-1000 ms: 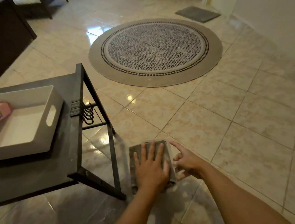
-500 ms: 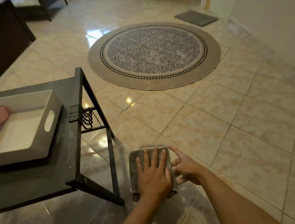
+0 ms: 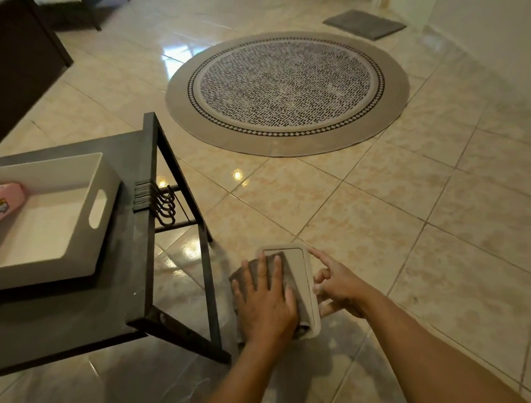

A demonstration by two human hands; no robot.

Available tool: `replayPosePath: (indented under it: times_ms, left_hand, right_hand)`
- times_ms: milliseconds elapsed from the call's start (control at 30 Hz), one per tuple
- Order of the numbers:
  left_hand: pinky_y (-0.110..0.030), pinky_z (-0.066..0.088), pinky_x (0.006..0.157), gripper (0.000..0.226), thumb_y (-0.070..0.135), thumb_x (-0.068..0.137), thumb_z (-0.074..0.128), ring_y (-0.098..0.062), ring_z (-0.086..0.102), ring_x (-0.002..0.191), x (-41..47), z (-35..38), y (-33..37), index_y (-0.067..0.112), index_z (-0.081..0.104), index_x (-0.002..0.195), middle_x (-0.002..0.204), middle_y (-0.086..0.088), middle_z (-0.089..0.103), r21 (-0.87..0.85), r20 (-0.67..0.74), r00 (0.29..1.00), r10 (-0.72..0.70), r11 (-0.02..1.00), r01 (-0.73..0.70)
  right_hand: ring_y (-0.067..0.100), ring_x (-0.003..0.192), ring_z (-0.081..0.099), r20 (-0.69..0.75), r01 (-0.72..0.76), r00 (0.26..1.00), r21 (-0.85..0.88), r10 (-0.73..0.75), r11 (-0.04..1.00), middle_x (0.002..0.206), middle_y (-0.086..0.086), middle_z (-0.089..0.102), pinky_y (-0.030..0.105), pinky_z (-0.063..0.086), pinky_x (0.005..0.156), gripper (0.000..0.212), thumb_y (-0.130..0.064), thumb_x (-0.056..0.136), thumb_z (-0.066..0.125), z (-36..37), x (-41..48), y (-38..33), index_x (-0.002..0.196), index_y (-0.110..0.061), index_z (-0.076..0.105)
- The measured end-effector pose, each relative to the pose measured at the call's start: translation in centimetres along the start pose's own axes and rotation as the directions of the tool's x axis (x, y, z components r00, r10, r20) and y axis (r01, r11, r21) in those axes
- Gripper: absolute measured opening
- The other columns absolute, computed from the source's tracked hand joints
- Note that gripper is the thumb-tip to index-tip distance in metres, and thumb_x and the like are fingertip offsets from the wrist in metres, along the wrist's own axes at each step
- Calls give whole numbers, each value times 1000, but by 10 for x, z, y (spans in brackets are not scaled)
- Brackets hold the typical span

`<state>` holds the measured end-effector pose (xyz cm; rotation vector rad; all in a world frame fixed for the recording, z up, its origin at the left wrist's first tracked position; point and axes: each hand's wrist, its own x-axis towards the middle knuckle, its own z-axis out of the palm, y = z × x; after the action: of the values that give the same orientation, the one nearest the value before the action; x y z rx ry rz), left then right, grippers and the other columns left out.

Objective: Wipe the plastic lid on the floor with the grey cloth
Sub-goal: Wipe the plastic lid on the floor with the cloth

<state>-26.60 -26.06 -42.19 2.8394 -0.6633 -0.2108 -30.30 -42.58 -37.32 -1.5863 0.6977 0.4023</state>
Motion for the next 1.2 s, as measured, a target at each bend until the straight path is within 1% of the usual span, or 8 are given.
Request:
replayPosePath:
  times_ms: [167,300,500,633,800,933,1100,1200]
  left_hand:
    - [-56,-18,115,62,53,98,11,-30,-30,144,6,7,23,35,-20,149,161,-1,-24,13,62,984,165,986,-166]
    - [-52,-22,114,65,50,101,17,-27,-34,142,13,-3,4,32,-23,150,160,-3,-29,-31,27,1000,6,999,-6]
    - [-57,-17,116,62,51,99,8,-30,-32,143,4,11,28,32,-21,150,161,-2,-26,30,90,982,166,985,-169]
    - [-53,-22,114,66,49,101,15,-29,-35,142,6,2,7,31,-27,148,159,-5,-30,14,42,999,34,999,-35]
    - [-56,-19,114,64,52,96,6,-30,-31,144,1,12,29,33,-20,151,162,-2,-24,53,74,977,202,977,-206]
    - [-55,-19,115,69,52,99,14,-30,-38,140,18,5,8,30,-28,148,158,-4,-33,44,56,998,39,998,-41]
    - [-56,-22,112,69,55,92,4,-32,-36,141,7,13,24,30,-29,147,158,-3,-33,73,98,982,159,983,-166]
    - [-56,-20,114,65,48,99,10,-31,-37,140,27,-3,19,29,-28,148,156,-4,-37,33,110,991,71,997,-75]
  right_hand:
    - [15,62,58,-2,-4,1000,-11,4,1000,82,7,52,42,62,57,94,21,83,45,-2,3,0,150,-43,28]
    - [17,65,62,2,-8,1000,3,8,1000,82,7,54,41,63,55,94,20,85,49,-2,3,2,150,-43,27]
    - [16,62,56,24,-24,999,15,24,1000,79,6,52,44,61,59,97,24,81,44,-3,4,0,150,-43,28]
    - [18,66,62,21,-18,1000,32,17,999,82,7,53,49,63,62,95,22,84,46,-2,2,2,149,-45,27]
    - [20,68,58,51,-13,999,34,11,999,87,11,52,46,62,61,96,23,83,41,-2,3,1,151,-42,24]
    - [23,75,60,33,-4,999,51,2,999,86,9,51,51,63,68,92,20,87,46,-1,3,3,150,-43,26]
    - [18,63,56,21,2,1000,66,-3,998,84,10,51,39,59,55,93,21,85,44,0,5,5,151,-42,26]
    - [14,54,56,-23,-1,1000,124,4,992,81,9,50,35,56,47,92,21,86,44,9,3,12,150,-42,28]
